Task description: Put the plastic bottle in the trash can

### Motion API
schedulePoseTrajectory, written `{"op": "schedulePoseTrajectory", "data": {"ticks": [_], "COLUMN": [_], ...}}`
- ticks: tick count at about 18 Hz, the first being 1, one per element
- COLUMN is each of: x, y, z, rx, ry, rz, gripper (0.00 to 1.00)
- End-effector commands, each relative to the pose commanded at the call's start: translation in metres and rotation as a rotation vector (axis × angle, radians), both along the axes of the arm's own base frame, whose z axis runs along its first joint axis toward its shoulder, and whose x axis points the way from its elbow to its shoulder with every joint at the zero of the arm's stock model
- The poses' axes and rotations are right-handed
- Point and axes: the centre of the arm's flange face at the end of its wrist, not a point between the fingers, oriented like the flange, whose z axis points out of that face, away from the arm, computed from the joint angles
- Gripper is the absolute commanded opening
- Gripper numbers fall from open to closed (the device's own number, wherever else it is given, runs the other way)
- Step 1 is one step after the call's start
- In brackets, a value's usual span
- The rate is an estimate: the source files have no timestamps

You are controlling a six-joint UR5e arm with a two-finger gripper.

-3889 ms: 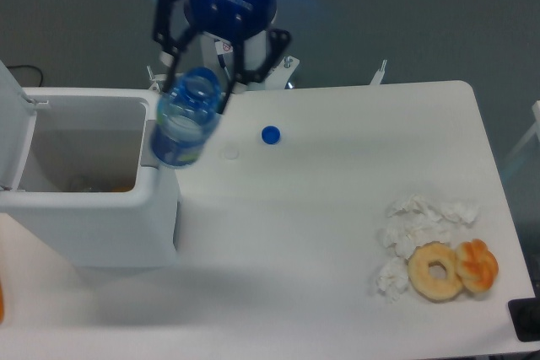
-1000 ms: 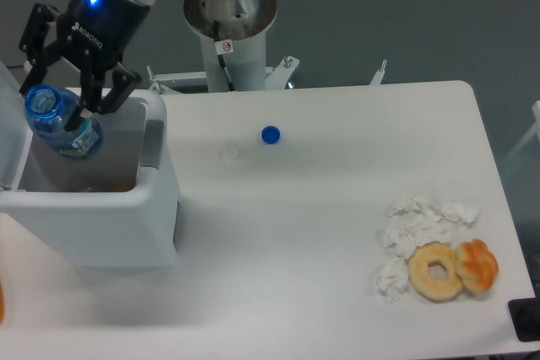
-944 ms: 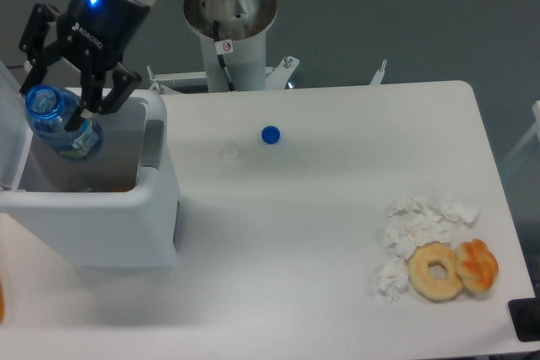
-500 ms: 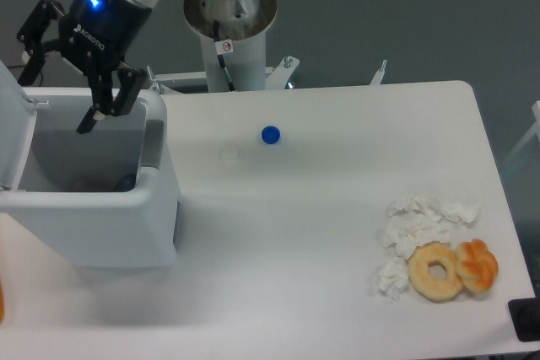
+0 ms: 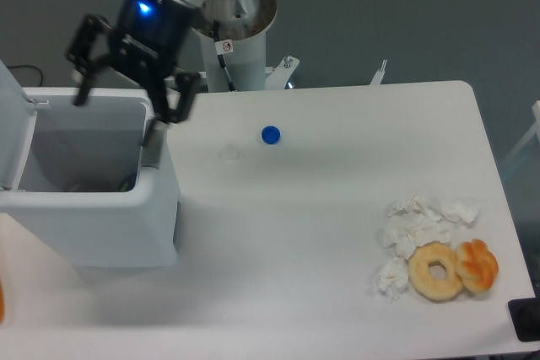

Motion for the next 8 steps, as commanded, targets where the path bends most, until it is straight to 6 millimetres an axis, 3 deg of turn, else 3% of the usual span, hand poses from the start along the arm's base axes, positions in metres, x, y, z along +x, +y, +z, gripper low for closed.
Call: {"op": "schedulePoseTrajectory", "data": {"ticks": [8], "x": [-0.012], "y": [-0.005], "z": [-0.014], "rx": [-0.109], "ry": [0.161], "rz": [-0.053], "gripper": [1.00]}}
